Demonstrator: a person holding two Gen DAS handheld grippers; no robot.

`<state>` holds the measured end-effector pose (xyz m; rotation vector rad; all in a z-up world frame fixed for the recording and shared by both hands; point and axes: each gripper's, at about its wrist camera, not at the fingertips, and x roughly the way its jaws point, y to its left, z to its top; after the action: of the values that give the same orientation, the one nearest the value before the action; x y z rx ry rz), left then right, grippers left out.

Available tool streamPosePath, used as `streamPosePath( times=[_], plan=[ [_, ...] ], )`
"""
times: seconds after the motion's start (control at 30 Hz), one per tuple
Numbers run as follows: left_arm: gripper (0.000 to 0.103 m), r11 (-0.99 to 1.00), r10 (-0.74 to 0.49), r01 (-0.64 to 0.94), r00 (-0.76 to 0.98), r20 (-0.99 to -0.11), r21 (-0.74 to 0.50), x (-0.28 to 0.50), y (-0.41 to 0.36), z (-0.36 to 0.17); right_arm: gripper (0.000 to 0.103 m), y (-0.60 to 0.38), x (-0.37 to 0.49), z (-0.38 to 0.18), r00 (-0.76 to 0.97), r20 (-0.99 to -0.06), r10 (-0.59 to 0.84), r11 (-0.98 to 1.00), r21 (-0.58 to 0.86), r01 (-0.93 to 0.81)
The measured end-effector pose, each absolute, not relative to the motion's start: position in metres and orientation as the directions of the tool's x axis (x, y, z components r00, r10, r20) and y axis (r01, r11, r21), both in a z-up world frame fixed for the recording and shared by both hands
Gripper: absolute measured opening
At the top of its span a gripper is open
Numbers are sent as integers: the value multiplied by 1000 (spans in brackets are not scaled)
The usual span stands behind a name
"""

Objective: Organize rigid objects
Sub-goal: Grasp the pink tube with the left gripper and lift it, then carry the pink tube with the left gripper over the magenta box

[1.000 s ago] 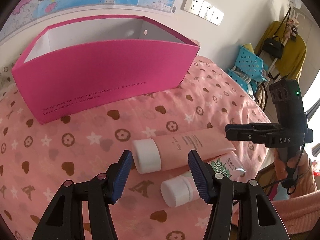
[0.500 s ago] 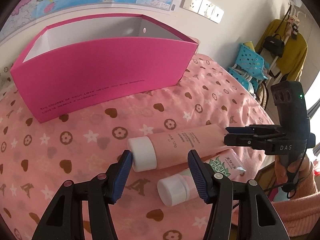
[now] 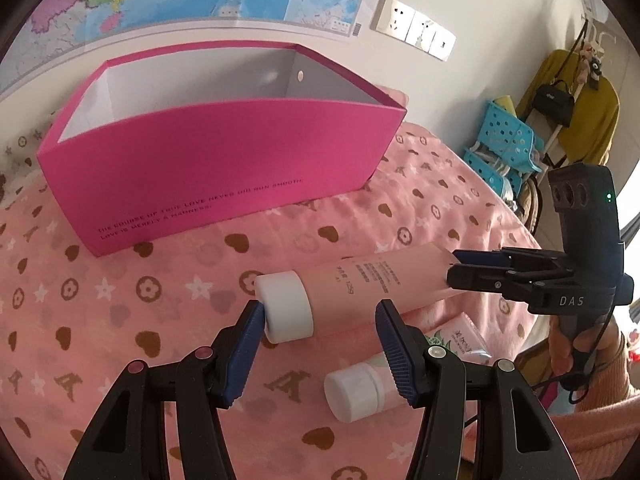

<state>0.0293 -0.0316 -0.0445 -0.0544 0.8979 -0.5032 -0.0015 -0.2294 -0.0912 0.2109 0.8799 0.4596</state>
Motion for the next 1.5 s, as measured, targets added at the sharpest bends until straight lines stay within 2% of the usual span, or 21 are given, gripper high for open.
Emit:
streamPosePath(
  times=[1.5],
  plan=[
    [59, 919, -380, 353, 682, -624, -174, 54, -16, 18, 50, -212, 35, -22, 664, -582, 470, 880, 251, -403]
  ],
)
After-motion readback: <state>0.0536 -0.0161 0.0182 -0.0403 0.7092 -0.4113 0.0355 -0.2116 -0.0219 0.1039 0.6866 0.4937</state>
